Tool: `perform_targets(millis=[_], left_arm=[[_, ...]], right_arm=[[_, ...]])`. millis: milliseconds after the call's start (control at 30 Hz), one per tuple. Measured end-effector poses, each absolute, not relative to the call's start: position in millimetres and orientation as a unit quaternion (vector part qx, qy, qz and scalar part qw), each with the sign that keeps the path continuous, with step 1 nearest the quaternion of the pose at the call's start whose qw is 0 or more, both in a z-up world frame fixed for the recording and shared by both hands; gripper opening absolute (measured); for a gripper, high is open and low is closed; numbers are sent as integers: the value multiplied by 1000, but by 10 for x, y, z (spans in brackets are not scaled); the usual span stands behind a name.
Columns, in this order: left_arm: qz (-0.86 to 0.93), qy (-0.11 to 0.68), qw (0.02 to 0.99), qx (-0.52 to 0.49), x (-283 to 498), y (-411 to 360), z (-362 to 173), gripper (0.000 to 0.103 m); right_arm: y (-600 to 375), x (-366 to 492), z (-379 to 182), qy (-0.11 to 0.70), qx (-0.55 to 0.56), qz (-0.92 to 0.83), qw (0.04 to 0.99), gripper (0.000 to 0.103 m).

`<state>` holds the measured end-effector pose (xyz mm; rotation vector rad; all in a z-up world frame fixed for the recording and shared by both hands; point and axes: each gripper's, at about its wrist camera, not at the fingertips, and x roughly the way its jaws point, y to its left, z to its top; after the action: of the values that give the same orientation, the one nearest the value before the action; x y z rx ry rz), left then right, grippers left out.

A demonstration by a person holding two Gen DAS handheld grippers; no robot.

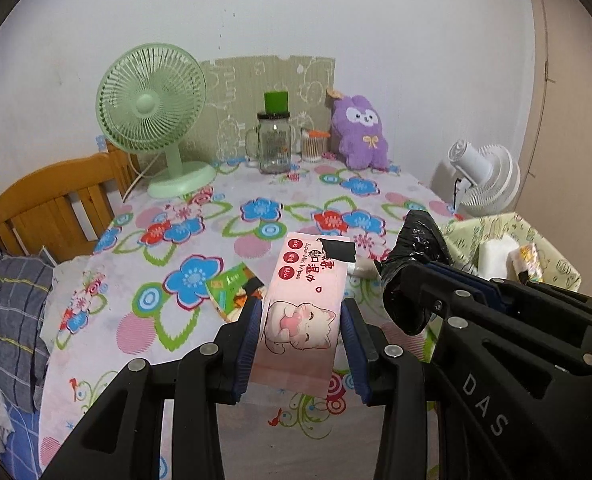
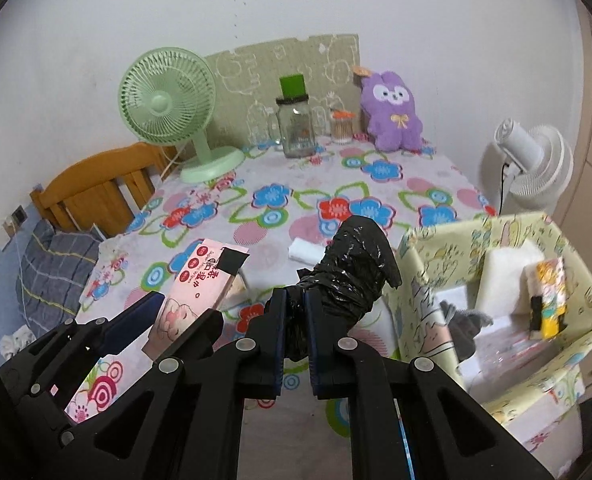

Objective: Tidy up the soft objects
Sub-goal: 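Carry the pink packet with the left tool while the right tool carries the black bag toward the box, then drop the pink packet into the box with the left tool while the right tool drops the black bag in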

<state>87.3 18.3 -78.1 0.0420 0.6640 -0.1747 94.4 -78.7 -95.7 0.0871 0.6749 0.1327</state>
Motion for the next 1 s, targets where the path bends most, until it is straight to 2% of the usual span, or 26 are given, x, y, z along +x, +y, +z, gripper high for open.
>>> perform_targets(millis=[467,1000], left_arm=[[-90,289,953,21,762,68,-460,41],[-106,286,952,26,815,-338,-383,41]], right_arm=[[-897,788,-568,295,30,68,953,12],[-1294,786,-492,286,29,52,956,12]])
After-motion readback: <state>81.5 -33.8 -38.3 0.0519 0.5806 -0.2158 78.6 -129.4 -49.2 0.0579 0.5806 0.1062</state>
